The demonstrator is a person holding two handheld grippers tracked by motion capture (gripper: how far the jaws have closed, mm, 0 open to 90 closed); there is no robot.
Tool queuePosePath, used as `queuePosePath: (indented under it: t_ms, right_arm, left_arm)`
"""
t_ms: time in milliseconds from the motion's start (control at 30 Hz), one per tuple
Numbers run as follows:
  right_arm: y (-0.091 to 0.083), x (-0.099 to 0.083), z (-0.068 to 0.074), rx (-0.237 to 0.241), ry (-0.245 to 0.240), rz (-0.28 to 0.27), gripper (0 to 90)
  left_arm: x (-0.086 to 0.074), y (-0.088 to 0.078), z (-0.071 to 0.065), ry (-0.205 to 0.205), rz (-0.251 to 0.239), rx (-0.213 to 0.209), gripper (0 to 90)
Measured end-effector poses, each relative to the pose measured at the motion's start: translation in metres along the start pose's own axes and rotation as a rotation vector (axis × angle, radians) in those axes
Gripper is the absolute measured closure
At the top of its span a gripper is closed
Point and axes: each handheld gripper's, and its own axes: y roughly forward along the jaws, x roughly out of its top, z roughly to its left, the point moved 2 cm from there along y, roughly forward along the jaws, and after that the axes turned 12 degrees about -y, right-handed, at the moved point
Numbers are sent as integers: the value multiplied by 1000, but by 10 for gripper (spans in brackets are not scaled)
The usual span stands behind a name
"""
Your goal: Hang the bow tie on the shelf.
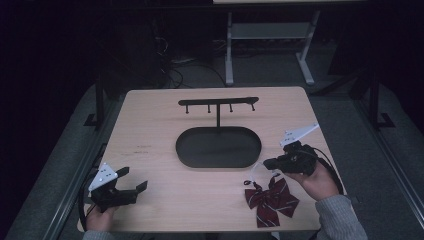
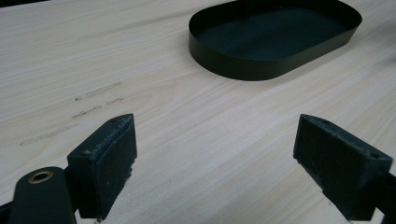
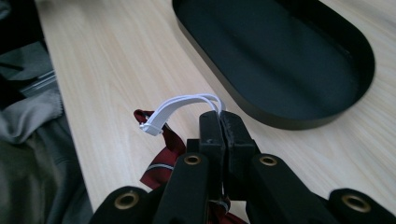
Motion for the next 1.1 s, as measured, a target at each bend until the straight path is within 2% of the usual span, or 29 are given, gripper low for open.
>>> queuePosePath:
  t_ms: [233,333,500,533,567,600,733,833,1100]
  right_arm:
    - [-4,14,-2,28,-27,14,875]
    - [-8,22,-5,46,-39,9,875]
    - [-14,38,-10,67,-74,34,875]
    - [-17,46,-13,78,-102,40,875]
    - [-17,46,-13,78,-102,40,875]
    - [-18,51,-15,87,-128,40,875]
    - [-18,64,-17,119,-148,63,874]
    - [-18,69,-18,122,-150,71,874]
    - [-17,93,-20,137,-196,91,874]
  left_arm:
    - [0,0,1,-6,-8,0,130]
    - [1,0,1,5,-2,-2,130]
    - [1,0,1,-4,-11,-3,130]
    - [1,0,1,-7,-11,-4,129]
    - [1,0,1,-7,-11,-4,130]
    - [1,1,1,-6,-12,-5,130]
    - [1,1,1,-5,-10,-7,130]
    - [1,0,1,-7,-15,-7,130]
    - [1,0,2,-7,-13,-10,130]
